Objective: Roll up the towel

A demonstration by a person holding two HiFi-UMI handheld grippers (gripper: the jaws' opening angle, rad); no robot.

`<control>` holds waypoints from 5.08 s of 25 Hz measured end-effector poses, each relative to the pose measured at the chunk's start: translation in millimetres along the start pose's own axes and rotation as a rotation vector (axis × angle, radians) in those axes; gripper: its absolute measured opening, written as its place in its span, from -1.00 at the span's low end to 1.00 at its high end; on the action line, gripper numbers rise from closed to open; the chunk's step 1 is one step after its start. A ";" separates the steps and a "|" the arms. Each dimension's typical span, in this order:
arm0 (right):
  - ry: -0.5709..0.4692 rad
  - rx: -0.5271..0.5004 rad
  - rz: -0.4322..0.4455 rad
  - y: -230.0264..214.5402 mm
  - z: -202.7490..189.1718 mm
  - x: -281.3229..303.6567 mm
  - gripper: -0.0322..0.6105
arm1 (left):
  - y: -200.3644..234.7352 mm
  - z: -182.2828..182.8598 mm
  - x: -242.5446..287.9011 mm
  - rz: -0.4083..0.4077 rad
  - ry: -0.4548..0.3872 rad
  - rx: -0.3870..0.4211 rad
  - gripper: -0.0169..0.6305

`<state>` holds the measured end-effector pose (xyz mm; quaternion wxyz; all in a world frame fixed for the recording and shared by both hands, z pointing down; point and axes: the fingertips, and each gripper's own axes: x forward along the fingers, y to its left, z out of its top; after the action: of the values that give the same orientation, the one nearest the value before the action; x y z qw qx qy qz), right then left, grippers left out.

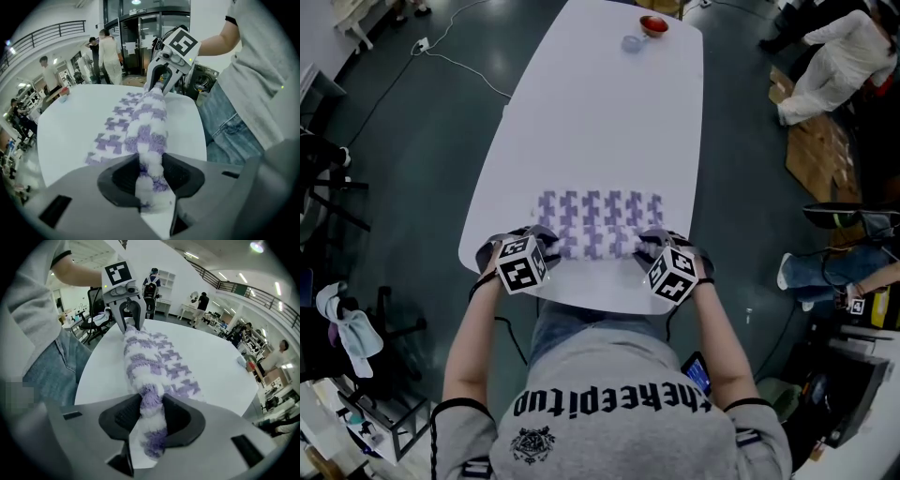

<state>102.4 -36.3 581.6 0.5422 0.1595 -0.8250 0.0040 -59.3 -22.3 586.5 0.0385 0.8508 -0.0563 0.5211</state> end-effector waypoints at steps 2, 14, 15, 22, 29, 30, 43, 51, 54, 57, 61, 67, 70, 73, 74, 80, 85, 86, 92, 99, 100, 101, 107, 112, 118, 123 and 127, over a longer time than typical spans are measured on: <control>-0.010 0.017 0.010 -6.3 3.5 0.6 -0.51 | 6.8 -0.8 -0.9 -0.024 -0.019 -0.025 -0.54; -0.037 0.055 -0.006 -46.4 16.9 -1.3 -0.41 | 51.0 2.3 -5.8 -0.025 -0.036 -0.067 -0.50; -0.038 0.057 -0.010 -50.3 18.2 -0.6 -0.41 | 55.4 2.1 -6.1 -0.021 -0.036 -0.068 -0.50; -0.035 0.057 -0.067 -72.7 24.1 3.4 -0.41 | 79.4 4.0 -6.2 0.019 -0.029 -0.070 -0.50; -0.009 0.043 -0.085 -70.5 21.7 14.1 -0.41 | 80.9 0.7 2.0 0.029 -0.016 -0.071 -0.50; -0.011 0.043 -0.086 -68.6 21.8 12.5 -0.41 | 78.7 1.1 0.9 0.037 -0.015 -0.060 -0.50; -0.092 -0.073 -0.268 -31.6 31.3 -28.0 -0.26 | 33.6 20.5 -41.9 0.346 -0.078 0.113 -0.36; 0.030 -0.115 -0.272 -21.5 -6.7 11.0 -0.15 | 29.3 -4.1 6.1 0.365 0.037 0.094 -0.14; 0.048 -0.136 -0.317 -28.0 -11.8 14.3 -0.15 | 35.8 -1.3 8.7 0.391 0.066 0.112 -0.17; 0.040 -0.116 -0.346 -36.6 -3.0 14.1 -0.47 | 41.9 -7.5 3.6 0.382 0.047 0.097 -0.38; 0.007 -0.049 -0.301 -44.3 5.7 6.5 -0.56 | 47.8 -6.2 -5.6 0.345 0.010 0.065 -0.46; -0.046 0.073 -0.187 -51.6 16.6 -5.2 -0.55 | 52.7 -3.1 -17.4 0.228 -0.038 0.030 -0.46; -0.057 0.106 -0.154 -60.0 18.5 -5.8 -0.54 | 62.1 -0.8 -20.1 0.178 -0.061 0.005 -0.46; -0.059 0.116 -0.145 -69.8 19.7 -5.4 -0.54 | 73.8 2.4 -20.5 0.156 -0.073 -0.012 -0.46; -0.061 0.120 -0.146 -73.2 20.6 -5.5 -0.54 | 77.9 3.1 -20.5 0.152 -0.077 -0.018 -0.46; -0.075 0.158 -0.148 -90.7 25.6 -4.3 -0.51 | 100.6 3.4 -20.1 0.130 -0.099 -0.057 -0.46; -0.079 0.182 -0.164 -104.2 27.9 -0.6 -0.50 | 118.1 3.7 -17.2 0.139 -0.095 -0.068 -0.46; -0.079 0.188 -0.169 -106.6 28.4 0.2 -0.50 | 120.6 3.5 -16.4 0.140 -0.093 -0.070 -0.46; -0.069 0.218 -0.208 -123.4 29.9 7.0 -0.50 | 138.5 2.7 -10.8 0.151 -0.090 -0.100 -0.46; -0.061 0.266 -0.212 -138.8 28.8 19.6 -0.50 | 154.9 1.7 -2.6 0.149 -0.084 -0.127 -0.46; -0.059 0.268 -0.209 -139.3 28.2 21.5 -0.50 | 156.1 1.4 -1.3 0.148 -0.084 -0.129 -0.46; -0.058 0.269 -0.206 -138.9 27.5 23.4 -0.51 | 156.7 1.0 0.0 0.147 -0.084 -0.132 -0.46; -0.091 0.287 -0.209 -132.6 26.8 20.8 -0.51 | 152.2 2.5 0.0 0.148 -0.101 -0.135 -0.45; -0.237 0.407 -0.229 -132.3 40.0 -9.3 -0.48 | 146.6 15.2 -22.3 0.154 -0.233 -0.230 -0.36; -0.476 0.559 -0.323 -140.9 66.4 -65.0 -0.52 | 153.3 54.0 -86.0 0.326 -0.503 -0.377 -0.45; -0.581 0.541 -0.430 -135.4 86.2 -102.1 -0.88 | 148.2 82.3 -134.9 0.513 -0.681 -0.448 -0.90; -0.648 0.522 -0.482 -126.2 94.7 -133.1 -0.89 | 126.6 102.3 -167.2 0.605 -0.780 -0.446 -0.93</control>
<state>99.6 -138.6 402.4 0.1843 0.4700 -0.8625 0.0353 -61.6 -151.1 391.9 0.0428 0.8980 -0.4181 0.1300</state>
